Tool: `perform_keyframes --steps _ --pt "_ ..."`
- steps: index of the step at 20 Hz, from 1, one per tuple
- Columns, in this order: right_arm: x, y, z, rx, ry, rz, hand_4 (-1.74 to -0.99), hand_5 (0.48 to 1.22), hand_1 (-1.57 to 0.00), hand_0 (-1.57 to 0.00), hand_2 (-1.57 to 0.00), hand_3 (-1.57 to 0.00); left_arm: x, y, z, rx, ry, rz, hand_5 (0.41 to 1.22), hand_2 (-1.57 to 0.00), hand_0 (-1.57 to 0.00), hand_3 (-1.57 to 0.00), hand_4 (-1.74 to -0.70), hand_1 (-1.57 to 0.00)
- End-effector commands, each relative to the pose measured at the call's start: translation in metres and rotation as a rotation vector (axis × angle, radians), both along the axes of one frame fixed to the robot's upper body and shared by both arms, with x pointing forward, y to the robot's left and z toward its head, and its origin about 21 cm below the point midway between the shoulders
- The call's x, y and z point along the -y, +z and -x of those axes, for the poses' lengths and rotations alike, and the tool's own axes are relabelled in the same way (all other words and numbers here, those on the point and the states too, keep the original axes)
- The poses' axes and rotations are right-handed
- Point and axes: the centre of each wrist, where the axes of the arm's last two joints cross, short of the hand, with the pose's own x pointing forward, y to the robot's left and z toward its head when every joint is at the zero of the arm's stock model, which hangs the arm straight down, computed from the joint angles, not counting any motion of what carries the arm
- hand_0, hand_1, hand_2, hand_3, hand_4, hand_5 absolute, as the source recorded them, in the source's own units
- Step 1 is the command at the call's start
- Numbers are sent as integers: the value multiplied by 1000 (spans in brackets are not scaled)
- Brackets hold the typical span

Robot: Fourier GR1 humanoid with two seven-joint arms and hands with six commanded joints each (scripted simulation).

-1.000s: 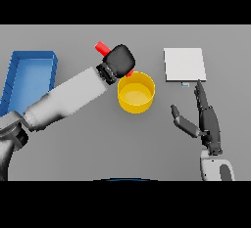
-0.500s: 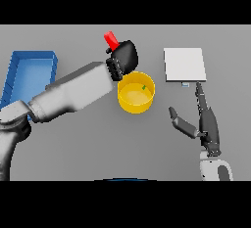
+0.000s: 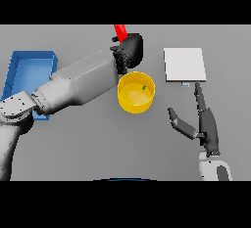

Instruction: Pick up the red beaker and tilt it to pour out 1 green nut into yellow bowl. Pick up the yellow bowl and place it on the metallic measuring scale.

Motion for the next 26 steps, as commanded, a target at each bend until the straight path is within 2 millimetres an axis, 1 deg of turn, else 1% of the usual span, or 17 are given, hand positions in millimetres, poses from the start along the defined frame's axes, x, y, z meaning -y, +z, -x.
perform_keyframes --steps 1,2,3,4,6,8,10,11,12,13,15,16,20,22,24,25,26 --pt "-2 1 0 -2 1 -8 -1206 592 1 1 1 1 1 12 -3 -4 3 17 1221 -1571 -1571 -1571 -1730 -1571" --pt "-2 1 0 11 1 -5 -1209 592 1 1 1 1 -2 29 -9 13 4 33 1221 -1571 -1571 -1571 -1729 -1571" --pt "-1 2 -1 18 -1 -2 -1203 592 1 1 1 1 -8 43 -15 40 14 64 1221 -1571 -1571 -1494 -1727 -1571" --pt "-3 3 -2 21 -3 0 -1201 592 1 1 1 1 -11 60 -22 77 28 89 1221 -1399 -1571 -1509 -1676 -1571" --pt "-2 4 -5 18 5 -11 -1186 596 1 1 1 1 -15 93 -28 105 49 159 1221 -1461 -1571 -1041 -1699 -1571" --pt "0 4 -6 23 11 -30 -1181 593 1 1 1 1 -28 126 -39 151 103 240 1221 -1501 -1571 -1232 -1705 -1571" --pt "-1 4 -7 12 24 -69 -1183 595 1 1 1 1 -43 155 -49 172 193 374 1221 -1526 -1571 -1354 -1715 -1571" --pt "1 5 -8 17 23 -68 -1193 597 1 1 1 1 -55 164 -55 163 255 460 1221 -1535 -1571 -1397 -1720 -1571" --pt "-1 2 -8 5 18 -67 -1200 596 1 1 1 1 -69 170 -60 155 326 563 1221 -1542 -1571 -1380 -1723 -1571" --pt "-3 2 -8 8 30 -74 -1199 594 1 1 1 1 -90 176 -66 144 399 683 1221 -1548 -1571 -1379 -1727 -1571" --pt "3 1 -11 6 29 -65 -1222 592 1 1 1 1 -126 173 -75 135 556 902 1221 -1556 -1571 -1360 -1732 -1571" --pt "0 -1 -11 2 38 -77 -1224 592 1 1 1 1 -148 173 -78 127 602 1015 1221 -1559 -1571 -1368 -1733 -1571" --pt "8 0 -14 28 40 -52 -1222 586 1 1 1 1 -217 156 -78 67 707 1354 1221 -1566 -1571 -1426 -1738 -1571" --pt "5 -2 -14 36 52 -46 -1223 591 1 1 1 1 -247 138 -73 112 810 1486 1221 -1568 -1571 -1414 -1739 -1571" --pt "8 -4 -10 33 65 -39 -1217 599 1 1 1 1 -273 114 -64 149 870 1637 1221 -1569 -1571 -1432 -1740 -1571" --pt "7 -3 -10 21 65 -30 -1212 604 1 1 1 1 -281 106 -58 170 891 1703 1221 -1569 -1571 -1446 -1740 -1571" --pt "9 -3 -12 15 64 -19 -1212 610 1 1 1 1 -287 92 -52 185 934 1739 1221 -1570 -1571 -1445 -1740 -1571"
